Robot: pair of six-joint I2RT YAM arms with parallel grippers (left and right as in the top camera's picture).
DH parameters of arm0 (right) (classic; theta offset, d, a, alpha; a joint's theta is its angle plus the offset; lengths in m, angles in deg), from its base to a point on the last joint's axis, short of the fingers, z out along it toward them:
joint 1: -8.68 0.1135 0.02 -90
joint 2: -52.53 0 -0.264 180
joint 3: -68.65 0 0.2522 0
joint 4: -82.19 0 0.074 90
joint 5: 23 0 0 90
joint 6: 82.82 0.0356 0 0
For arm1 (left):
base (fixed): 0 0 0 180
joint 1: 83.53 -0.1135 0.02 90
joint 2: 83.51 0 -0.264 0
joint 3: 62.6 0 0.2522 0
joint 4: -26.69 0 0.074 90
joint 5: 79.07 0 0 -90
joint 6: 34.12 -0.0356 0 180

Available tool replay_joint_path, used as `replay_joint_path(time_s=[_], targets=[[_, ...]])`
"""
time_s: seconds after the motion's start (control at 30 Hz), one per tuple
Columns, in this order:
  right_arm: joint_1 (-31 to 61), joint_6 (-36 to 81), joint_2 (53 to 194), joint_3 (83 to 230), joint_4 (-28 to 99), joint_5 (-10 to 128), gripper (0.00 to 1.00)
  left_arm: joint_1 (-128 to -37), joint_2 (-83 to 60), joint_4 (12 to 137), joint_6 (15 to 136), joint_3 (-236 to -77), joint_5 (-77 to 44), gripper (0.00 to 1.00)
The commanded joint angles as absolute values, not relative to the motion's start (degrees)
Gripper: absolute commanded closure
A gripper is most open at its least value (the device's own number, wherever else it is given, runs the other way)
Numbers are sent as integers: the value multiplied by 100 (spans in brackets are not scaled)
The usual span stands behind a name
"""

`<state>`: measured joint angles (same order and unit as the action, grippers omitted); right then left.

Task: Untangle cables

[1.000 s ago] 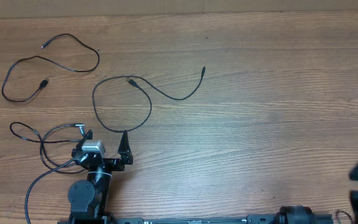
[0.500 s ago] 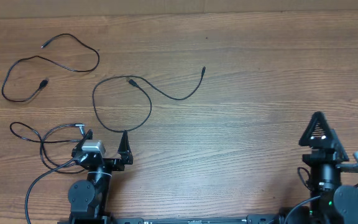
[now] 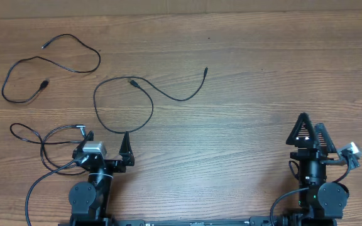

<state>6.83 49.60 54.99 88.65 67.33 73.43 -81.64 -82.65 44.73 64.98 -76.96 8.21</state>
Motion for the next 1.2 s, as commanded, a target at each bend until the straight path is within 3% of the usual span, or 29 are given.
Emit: replay_joint_path(time_s=[0.0, 0.4, 0.87, 1.17], targets=[[657, 4866, 5287, 8644, 6816, 7282, 0, -8151, -8326, 4471, 6575, -7661, 858, 1], [657, 4842, 5268, 8284, 6965, 7232, 0, -8151, -8326, 4471, 6575, -7661, 858, 1], [674, 2531, 5268, 8281, 6375, 6550, 0, -8151, -8326, 4471, 6575, -7661, 858, 1], [674, 2177, 5268, 8281, 6364, 6532, 0, -8151, -8326, 4471, 6575, -7661, 858, 0]])
